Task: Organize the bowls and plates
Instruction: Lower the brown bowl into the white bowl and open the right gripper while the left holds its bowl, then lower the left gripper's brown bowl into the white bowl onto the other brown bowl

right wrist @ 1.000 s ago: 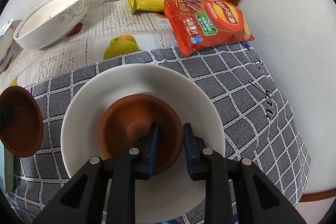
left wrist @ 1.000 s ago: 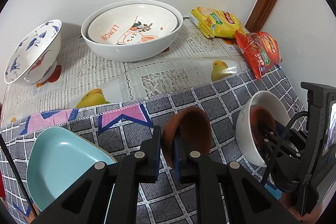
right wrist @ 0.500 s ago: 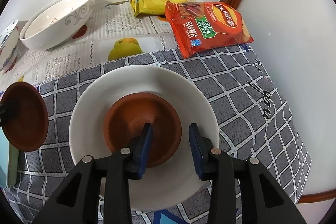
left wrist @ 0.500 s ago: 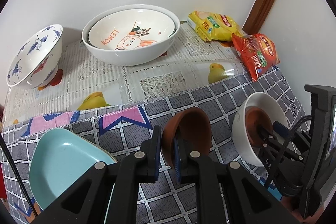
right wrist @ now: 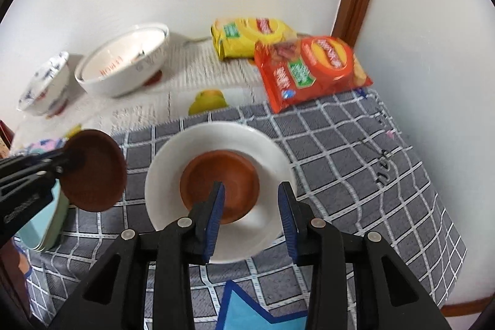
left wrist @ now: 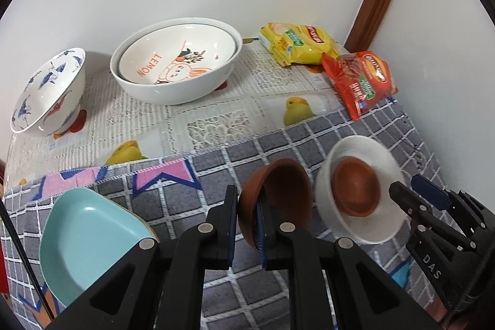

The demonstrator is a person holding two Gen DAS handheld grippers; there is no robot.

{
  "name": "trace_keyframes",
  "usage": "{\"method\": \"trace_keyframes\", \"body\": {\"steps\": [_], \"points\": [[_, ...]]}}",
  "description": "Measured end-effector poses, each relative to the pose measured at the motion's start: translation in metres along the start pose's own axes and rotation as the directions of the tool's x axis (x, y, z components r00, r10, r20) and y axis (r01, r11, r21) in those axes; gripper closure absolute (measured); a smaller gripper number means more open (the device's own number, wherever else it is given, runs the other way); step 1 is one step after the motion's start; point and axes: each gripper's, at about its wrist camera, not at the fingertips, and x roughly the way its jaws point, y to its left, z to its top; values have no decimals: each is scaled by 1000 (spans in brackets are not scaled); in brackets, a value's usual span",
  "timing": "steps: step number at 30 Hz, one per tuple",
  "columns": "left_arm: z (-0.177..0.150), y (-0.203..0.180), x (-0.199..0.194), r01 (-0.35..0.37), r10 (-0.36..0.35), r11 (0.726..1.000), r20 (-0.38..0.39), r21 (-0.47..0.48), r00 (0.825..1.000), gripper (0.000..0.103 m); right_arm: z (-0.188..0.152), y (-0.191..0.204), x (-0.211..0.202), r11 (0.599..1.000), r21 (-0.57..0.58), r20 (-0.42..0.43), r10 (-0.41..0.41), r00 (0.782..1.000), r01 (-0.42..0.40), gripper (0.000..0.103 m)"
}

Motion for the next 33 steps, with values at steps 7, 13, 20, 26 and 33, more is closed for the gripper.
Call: {"method": "trace_keyframes", "body": {"steps": [7, 13, 20, 26, 33], "points": [[4, -19, -16, 26, -26, 1000, 19, -8, 999, 92, -6, -26, -20, 998, 50, 43, 37, 998, -39, 68], [7, -42, -20, 45, -45, 999, 35, -4, 998, 92, -14, -56, -26, 995, 90, 52, 39, 998, -44, 68], [9, -66, -9, 67, -67, 998, 31, -1, 997, 92, -22, -78, -23, 993, 108, 49, 40, 998, -45, 68], [11, -77, 7, 79, -79, 997, 16, -7, 997, 92, -29, -93, -12, 990, 131, 31, 47, 998, -51, 68], [12, -84, 25, 72, -72, 997, 9, -2, 997, 92, -31, -99, -4, 991, 128, 22, 47, 999, -49, 68]]}}
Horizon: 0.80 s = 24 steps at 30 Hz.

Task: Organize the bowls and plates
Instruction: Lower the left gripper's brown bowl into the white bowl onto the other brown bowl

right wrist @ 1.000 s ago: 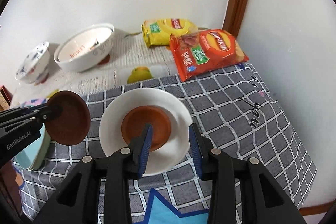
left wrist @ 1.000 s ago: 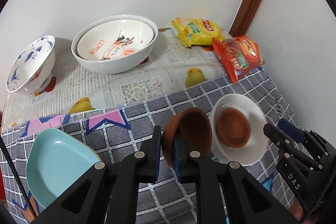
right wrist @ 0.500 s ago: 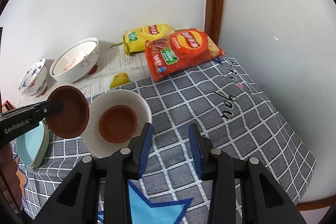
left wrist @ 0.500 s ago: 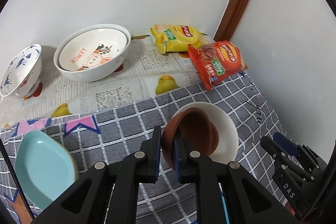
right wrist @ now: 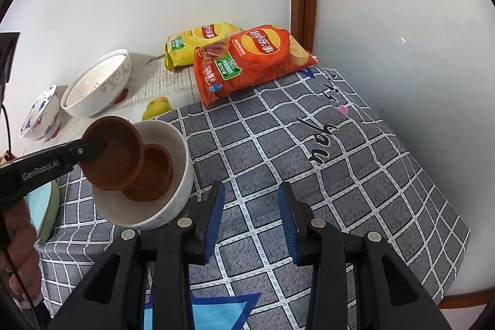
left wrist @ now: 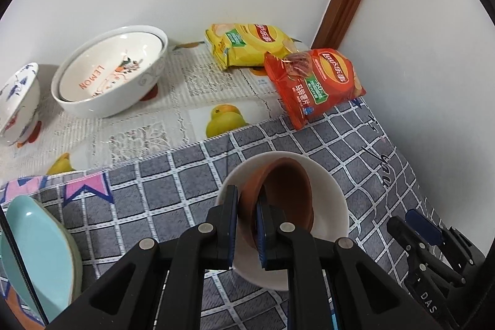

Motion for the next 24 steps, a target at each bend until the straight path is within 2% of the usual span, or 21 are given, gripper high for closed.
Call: {"method": "trace_keyframes", "body": {"steps": [24], "points": [[-3, -3, 25, 34, -36, 999, -41, -40, 999, 92, -3, -2, 3, 1000, -9, -14, 1, 1000, -1, 68]]}}
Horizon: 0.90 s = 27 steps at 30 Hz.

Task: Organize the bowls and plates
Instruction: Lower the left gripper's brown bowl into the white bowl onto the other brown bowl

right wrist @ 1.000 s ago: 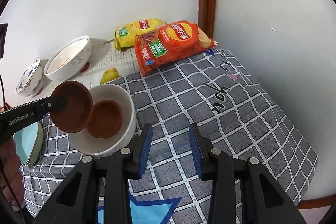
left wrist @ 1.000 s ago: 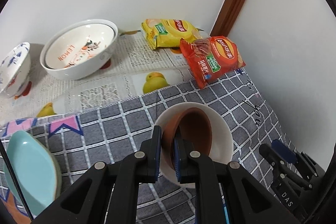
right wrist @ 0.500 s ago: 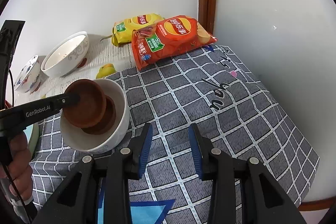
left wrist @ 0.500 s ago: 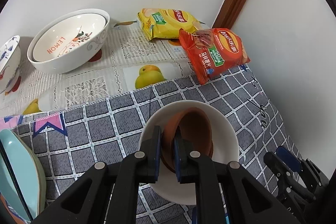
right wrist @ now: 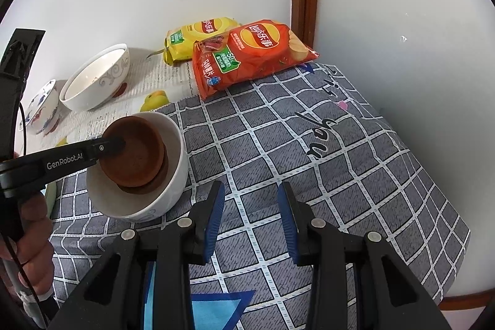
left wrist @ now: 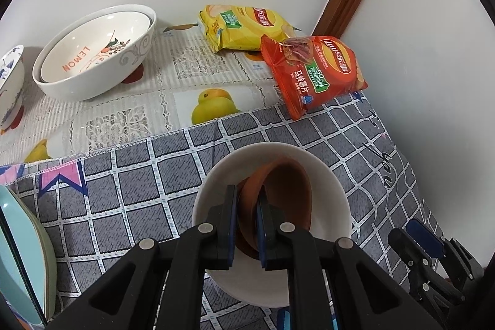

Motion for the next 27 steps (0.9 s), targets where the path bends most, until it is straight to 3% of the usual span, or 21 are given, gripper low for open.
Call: {"method": "trace_keyframes", "body": {"steps": [27], "points": [[-5, 0, 1, -9, 9, 1000, -1, 17, 1000, 92, -2, 2, 0, 1000, -3, -12, 5, 1000, -5, 67]]}}
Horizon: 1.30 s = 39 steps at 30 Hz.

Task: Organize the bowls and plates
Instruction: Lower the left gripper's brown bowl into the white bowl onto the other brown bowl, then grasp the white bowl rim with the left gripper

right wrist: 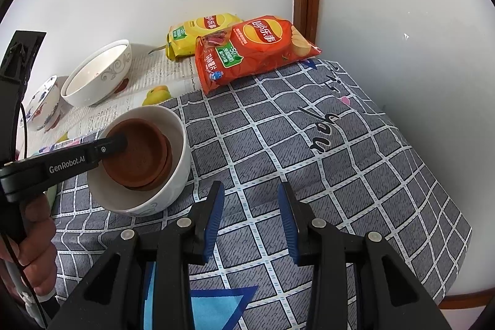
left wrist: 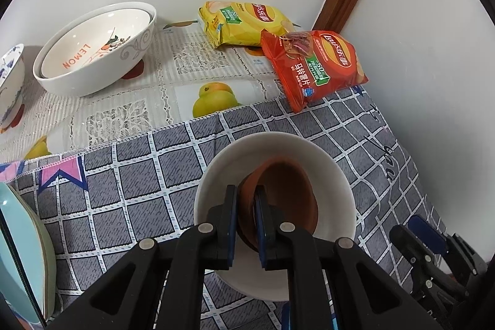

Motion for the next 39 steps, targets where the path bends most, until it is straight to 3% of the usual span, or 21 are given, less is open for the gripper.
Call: {"method": "trace_keyframes", "body": {"steps": [11, 21, 25, 35, 39], "points": [[-2, -3, 0, -14, 14, 1000, -18, 28, 1000, 92, 0, 2, 1, 1000, 2, -5, 12, 1000, -12, 67], [1, -4, -33, -3, 1, 999, 46, 45, 999, 88, 11, 3, -2, 998, 21, 15, 67, 998, -67, 67], [2, 1, -43, -18, 16, 999, 58, 37, 998, 81, 17, 8, -5, 995, 12, 26, 103, 994, -104, 67], [-4, 20, -36, -70, 70, 998, 1, -6, 998, 81, 28, 32, 12, 979, -28, -12, 202, 979, -202, 68], [-4, 23, -28, -70, 70, 997, -19, -12, 997, 80, 27, 35, 29, 976, 1, -50, 216, 975, -216, 74]]}}
